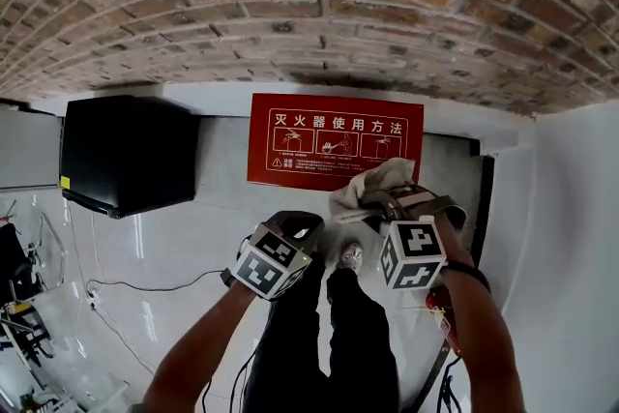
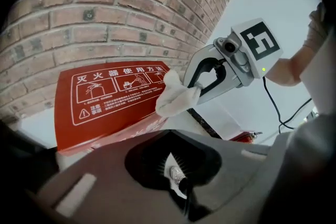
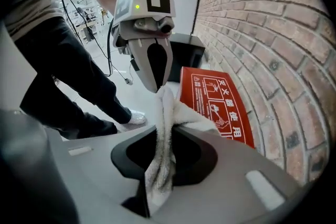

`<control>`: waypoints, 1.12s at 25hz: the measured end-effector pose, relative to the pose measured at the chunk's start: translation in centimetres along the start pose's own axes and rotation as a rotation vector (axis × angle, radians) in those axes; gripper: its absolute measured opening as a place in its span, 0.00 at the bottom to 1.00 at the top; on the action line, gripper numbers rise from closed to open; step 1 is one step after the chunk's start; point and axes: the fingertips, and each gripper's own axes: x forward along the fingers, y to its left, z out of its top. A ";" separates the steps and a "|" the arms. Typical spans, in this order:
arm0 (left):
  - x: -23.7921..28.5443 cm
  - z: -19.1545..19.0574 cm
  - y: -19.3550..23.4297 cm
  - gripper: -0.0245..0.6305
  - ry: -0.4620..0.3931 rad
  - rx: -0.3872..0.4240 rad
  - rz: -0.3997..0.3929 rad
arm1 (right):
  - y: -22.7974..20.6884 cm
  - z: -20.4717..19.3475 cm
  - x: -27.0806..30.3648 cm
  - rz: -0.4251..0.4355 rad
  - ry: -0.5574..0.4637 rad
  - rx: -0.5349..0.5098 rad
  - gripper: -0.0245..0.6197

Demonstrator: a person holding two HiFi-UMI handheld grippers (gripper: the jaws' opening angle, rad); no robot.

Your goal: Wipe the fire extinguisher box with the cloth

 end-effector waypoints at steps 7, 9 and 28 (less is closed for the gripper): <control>-2.0 -1.0 2.8 0.04 -0.018 -0.065 0.009 | -3.3 3.5 4.2 0.031 -0.012 -0.009 0.17; -2.3 -1.0 3.6 0.04 -0.026 -0.059 -0.002 | -5.5 3.7 4.5 -0.006 -0.010 0.017 0.17; -9.8 -1.9 10.5 0.04 -0.060 -0.094 -0.016 | -22.7 9.8 7.1 -0.243 0.013 0.162 0.18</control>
